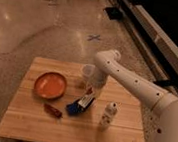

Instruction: Place the eraser on the white sponge

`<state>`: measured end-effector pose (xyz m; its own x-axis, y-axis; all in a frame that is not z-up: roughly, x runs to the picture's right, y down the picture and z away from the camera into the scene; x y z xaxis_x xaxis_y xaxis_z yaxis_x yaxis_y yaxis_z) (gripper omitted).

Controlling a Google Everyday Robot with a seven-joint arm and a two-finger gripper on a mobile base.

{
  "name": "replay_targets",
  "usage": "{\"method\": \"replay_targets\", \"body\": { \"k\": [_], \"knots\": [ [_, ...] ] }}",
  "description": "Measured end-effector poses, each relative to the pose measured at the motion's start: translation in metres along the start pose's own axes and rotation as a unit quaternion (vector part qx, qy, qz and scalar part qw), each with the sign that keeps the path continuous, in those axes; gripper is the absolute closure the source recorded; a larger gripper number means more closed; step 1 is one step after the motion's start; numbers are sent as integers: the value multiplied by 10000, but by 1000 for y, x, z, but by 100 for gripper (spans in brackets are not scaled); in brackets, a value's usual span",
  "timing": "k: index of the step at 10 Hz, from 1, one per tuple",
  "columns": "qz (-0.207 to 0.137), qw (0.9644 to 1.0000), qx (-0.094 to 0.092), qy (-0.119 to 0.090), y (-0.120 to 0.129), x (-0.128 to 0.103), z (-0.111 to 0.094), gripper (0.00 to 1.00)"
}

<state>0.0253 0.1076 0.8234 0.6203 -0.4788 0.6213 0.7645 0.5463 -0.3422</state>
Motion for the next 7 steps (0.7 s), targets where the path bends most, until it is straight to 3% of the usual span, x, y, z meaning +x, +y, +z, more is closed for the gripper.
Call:
{"method": "replay_targets", "body": {
  "k": [2,4,7],
  "knots": [
    [-216,9997,-45,-137,-3,-24,17,90],
    [-349,9993,3,-161,-12,-34,25,87],
    [-498,9986,162,-19,-29,-36,35,57]
  ]
}}
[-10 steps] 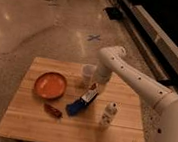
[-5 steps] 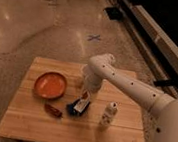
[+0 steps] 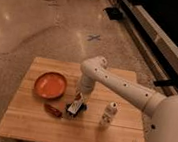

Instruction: Place the eraser on the white sponge

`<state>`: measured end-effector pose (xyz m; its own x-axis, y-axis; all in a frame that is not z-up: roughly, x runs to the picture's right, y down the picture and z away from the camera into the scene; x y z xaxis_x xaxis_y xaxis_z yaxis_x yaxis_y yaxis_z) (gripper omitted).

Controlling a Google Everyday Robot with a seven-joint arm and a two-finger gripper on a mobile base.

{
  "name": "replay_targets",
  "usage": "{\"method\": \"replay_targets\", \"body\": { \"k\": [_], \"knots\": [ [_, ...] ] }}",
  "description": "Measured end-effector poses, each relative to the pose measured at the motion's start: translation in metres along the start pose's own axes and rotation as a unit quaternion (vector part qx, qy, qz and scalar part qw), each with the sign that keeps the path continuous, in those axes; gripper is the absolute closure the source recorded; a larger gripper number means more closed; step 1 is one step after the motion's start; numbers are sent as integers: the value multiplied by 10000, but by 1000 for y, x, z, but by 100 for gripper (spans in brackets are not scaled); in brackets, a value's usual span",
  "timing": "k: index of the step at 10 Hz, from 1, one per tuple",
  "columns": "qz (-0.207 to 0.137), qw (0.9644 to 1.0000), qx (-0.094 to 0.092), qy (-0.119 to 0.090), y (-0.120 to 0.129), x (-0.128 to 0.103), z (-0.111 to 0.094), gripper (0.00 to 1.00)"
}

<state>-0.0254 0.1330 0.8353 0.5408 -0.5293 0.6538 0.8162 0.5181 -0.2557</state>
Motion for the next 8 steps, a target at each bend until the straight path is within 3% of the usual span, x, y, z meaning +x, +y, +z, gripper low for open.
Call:
{"method": "replay_targets", "body": {
  "k": [2,4,8],
  "knots": [
    [-60,9999,17,82,-1,0,6,35],
    [-107,9998,42,178,-1,0,10,21],
    [-156,9994,129,265,-1,-1,6,20]
  ]
}}
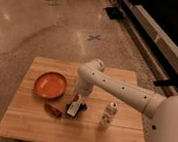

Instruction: Place the eraser on the white sponge

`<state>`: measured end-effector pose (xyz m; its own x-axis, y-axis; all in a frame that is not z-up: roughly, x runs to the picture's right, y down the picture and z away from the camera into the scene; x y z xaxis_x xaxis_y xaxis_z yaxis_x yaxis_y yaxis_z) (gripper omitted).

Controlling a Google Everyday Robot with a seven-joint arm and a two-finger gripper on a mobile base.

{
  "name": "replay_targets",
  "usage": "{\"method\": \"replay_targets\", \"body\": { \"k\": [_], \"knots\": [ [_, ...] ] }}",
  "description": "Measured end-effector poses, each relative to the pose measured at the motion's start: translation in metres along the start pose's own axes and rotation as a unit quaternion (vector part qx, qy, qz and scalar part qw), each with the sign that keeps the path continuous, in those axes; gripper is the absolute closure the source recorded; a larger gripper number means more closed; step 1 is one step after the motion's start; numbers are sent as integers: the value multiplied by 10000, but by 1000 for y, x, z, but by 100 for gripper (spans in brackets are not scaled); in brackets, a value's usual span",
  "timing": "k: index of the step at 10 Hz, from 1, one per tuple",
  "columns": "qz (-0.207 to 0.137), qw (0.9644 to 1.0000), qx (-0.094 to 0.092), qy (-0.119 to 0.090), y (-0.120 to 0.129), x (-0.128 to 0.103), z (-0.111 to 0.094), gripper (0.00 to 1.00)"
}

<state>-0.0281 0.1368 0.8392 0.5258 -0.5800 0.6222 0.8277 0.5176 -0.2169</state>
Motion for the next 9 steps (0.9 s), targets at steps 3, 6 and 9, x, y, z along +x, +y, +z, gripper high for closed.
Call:
{"method": "replay_targets", "body": {
  "k": [3,6,9],
  "knots": [
    [-92,9999,-40,95,7,12,-17,20],
    [-153,9996,-54,241,18,32,-42,20],
    [-168,9996,-56,241,17,32,-42,20]
  ]
}}
